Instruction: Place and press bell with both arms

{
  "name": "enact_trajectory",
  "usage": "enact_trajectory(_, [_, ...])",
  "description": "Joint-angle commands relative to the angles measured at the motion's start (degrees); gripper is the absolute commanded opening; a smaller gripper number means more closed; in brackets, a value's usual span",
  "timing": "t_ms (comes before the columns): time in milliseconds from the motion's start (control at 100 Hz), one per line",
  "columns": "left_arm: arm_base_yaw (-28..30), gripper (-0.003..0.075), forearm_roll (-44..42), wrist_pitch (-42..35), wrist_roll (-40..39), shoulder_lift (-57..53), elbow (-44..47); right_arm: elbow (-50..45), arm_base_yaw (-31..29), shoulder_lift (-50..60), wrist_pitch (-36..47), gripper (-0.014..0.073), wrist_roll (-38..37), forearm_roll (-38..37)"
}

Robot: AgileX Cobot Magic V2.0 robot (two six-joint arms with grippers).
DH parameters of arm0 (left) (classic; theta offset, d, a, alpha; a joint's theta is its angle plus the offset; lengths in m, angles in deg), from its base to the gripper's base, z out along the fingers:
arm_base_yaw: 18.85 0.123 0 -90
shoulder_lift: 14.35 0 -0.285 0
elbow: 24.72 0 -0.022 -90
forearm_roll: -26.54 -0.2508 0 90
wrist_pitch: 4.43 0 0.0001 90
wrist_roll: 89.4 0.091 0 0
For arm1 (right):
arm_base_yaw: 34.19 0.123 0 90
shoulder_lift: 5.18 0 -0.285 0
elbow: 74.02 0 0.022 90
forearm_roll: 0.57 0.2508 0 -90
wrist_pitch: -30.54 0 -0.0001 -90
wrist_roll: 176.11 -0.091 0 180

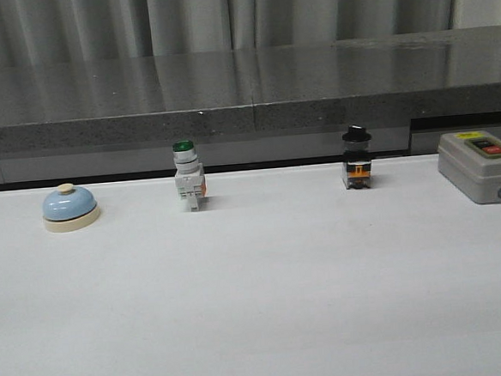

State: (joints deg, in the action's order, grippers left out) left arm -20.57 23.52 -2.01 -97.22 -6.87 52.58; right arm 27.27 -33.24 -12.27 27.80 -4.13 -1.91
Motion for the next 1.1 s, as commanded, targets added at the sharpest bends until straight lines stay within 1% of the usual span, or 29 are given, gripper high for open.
enact_trajectory(0, [0.2,-0.0020,0.5,-4.5,-0.3,-1.8,2.4,0.8,0.1,1.0,4.2,-0.0060,0.4,0.0])
enact_trajectory(470, [0.2,-0.0020,0.5,-4.5,-0.3,-1.8,2.4,0.8,0.1,1.0,4.2,-0.0060,0.4,0.0])
enact_trajectory(510, [0.2,-0.0020,-0.7,-4.5,0.1,-1.8,2.4,0.8,0.1,1.0,4.2,-0.0060,0.4,0.0])
enact_trajectory(570, [0.2,-0.0020,-5.6,-4.5,0.4,-1.8,2.4,0.8,0.1,1.0,4.2,-0.0060,0.4,0.0])
enact_trajectory(610, [0.2,-0.0020,-6.4,-4.5,0.4,-1.8,2.4,0.8,0.1,1.0,4.2,-0.0060,0.4,0.0])
enact_trajectory(940, [0.2,-0.0020,-6.0,-4.5,0.1,-1.8,2.4,0.8,0.1,1.0,4.2,-0.0060,0.4,0.0])
enact_trajectory(1020, [0.2,-0.0020,-5.9,-5.6,0.0,-1.8,2.1,0.8,0.1,1.0,4.2,-0.0060,0.4,0.0])
enact_trajectory(1090, [0.2,-0.0020,-3.5,-5.8,-0.3,-1.6,1.3,0.8,0.1,1.0,4.2,-0.0060,0.4,0.0])
